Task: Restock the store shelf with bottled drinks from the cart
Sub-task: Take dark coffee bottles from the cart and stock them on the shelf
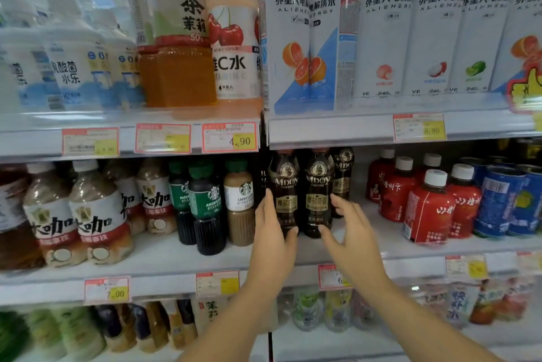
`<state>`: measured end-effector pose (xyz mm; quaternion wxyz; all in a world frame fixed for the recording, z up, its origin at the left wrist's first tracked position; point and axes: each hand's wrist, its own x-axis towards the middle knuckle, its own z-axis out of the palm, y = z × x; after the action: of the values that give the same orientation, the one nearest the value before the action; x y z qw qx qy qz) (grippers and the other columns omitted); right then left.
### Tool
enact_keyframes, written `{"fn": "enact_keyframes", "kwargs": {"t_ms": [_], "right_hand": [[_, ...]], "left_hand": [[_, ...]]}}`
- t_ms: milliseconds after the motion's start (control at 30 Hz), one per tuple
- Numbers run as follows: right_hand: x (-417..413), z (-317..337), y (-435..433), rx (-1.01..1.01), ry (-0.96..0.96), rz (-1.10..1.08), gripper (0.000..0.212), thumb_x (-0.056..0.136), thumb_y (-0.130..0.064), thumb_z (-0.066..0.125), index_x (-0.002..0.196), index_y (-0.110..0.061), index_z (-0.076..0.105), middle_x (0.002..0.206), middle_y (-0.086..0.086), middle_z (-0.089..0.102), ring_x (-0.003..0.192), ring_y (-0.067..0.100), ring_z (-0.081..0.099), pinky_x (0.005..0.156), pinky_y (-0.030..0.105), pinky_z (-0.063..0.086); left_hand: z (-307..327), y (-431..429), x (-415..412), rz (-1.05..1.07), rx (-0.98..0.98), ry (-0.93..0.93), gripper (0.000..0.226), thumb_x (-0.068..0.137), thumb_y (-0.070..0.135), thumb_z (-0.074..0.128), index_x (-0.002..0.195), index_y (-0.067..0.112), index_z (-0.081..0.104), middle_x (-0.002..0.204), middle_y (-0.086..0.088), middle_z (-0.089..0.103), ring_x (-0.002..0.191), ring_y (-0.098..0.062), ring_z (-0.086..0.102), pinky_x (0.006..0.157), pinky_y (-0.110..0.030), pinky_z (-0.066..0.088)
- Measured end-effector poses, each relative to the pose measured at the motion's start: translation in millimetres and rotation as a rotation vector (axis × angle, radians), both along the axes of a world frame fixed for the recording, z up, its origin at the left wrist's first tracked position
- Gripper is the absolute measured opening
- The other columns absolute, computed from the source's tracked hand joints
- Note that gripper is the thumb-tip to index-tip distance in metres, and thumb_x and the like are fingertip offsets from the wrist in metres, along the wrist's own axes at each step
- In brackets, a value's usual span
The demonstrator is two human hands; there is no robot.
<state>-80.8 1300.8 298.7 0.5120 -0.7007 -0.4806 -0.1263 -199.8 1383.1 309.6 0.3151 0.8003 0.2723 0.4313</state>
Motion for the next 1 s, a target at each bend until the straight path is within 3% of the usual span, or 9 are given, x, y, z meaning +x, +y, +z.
{"fn": "enact_keyframes", "kwargs": {"t_ms": [67,100,267,433,600,700,833,933,1000], "right_hand": [[-27.3,-11.9,-15.8,0.032,-0.060,0.061,0.041,0.084,-0.014,0.062,0.120,-0.030,0.050,0.108,-0.017,0.053,0.102,-0.003,0.049,0.087,0.011,0.038],[-41.7,-21.3,-22.2,0.014,-0.072,0.115,0.033,0.084,-0.014,0.060,0.112,-0.029,0.055,0.101,-0.017,0.056,0.096,-0.002,0.052,0.082,0.014,0.042],[-116.5,-102.3,-37.3,-0.234,0.014,0.314,0.010,0.083,-0.012,0.060,0.087,-0.018,0.067,0.078,-0.008,0.065,0.071,0.006,0.058,0.067,0.023,0.049],[-193.8,-177.1,-9.4,-0.536,0.130,0.451,0.015,0.079,-0.003,0.064,0.085,-0.016,0.069,0.073,-0.008,0.065,0.070,0.006,0.057,0.063,0.012,0.042],[-282.2,-244.6,25.8,-0.767,0.170,0.585,0.017,0.077,-0.003,0.064,0.085,-0.016,0.070,0.076,0.000,0.070,0.064,0.015,0.061,0.066,0.025,0.047],[-340.6,-296.4,46.1,-0.944,0.199,0.643,0.016,0.080,-0.007,0.062,0.088,-0.017,0.070,0.081,0.005,0.072,0.070,0.020,0.063,0.068,0.030,0.049],[-400.6,-362.6,73.7,-1.139,0.096,0.708,0.016,0.083,-0.010,0.059,0.096,-0.012,0.069,0.093,0.005,0.072,0.087,0.023,0.065,0.076,0.022,0.044],[-427.9,-413.3,93.4,-1.318,-0.023,0.712,0.028,0.083,-0.012,0.056,0.110,-0.012,0.064,0.111,0.011,0.065,0.102,0.029,0.060,0.084,0.037,0.048],[-439.4,-446.8,105.2,-1.437,-0.125,0.697,0.035,0.084,-0.016,0.055,0.118,-0.013,0.058,0.120,0.011,0.057,0.106,0.031,0.056,0.086,0.039,0.048]], "left_hand": [[-8.9,-13.6,-28.4,-0.054,0.131,0.009,0.066,0.091,0.012,0.054,0.145,0.030,0.021,0.136,0.021,0.029,0.118,0.025,0.025,0.091,0.008,0.017],[-17.3,-18.9,-46.7,-0.077,0.183,0.027,0.057,0.092,0.011,0.054,0.138,0.034,0.032,0.128,0.026,0.036,0.114,0.025,0.030,0.088,0.008,0.022],[-102.5,-31.0,-158.7,0.013,0.242,0.202,0.022,0.090,0.011,0.053,0.107,0.019,0.065,0.098,0.012,0.062,0.089,0.000,0.055,0.077,-0.009,0.042],[-199.1,-27.5,-279.0,0.260,-0.084,0.313,0.020,0.088,0.002,0.056,0.100,0.015,0.067,0.091,0.012,0.063,0.081,-0.007,0.059,0.072,-0.016,0.044],[-283.0,-43.3,-390.3,0.445,-0.376,0.428,0.023,0.088,0.004,0.057,0.102,0.018,0.067,0.093,0.010,0.067,0.084,-0.013,0.064,0.073,-0.028,0.051],[-332.7,-54.8,-455.7,0.539,-0.552,0.485,0.024,0.088,0.005,0.056,0.102,0.021,0.067,0.092,0.013,0.065,0.084,-0.010,0.063,0.069,-0.022,0.046],[-391.0,-58.1,-524.7,0.617,-0.719,0.571,0.024,0.088,0.007,0.055,0.102,0.024,0.067,0.097,0.010,0.067,0.085,-0.011,0.062,0.068,-0.020,0.044],[-435.8,-54.3,-559.8,0.561,-0.776,0.711,0.029,0.088,0.006,0.053,0.110,0.019,0.066,0.112,0.002,0.066,0.099,-0.020,0.062,0.084,-0.027,0.046],[-465.1,-53.7,-576.3,0.504,-0.807,0.794,0.033,0.089,0.008,0.051,0.117,0.021,0.062,0.120,0.002,0.061,0.106,-0.021,0.059,0.091,-0.029,0.043]]}}
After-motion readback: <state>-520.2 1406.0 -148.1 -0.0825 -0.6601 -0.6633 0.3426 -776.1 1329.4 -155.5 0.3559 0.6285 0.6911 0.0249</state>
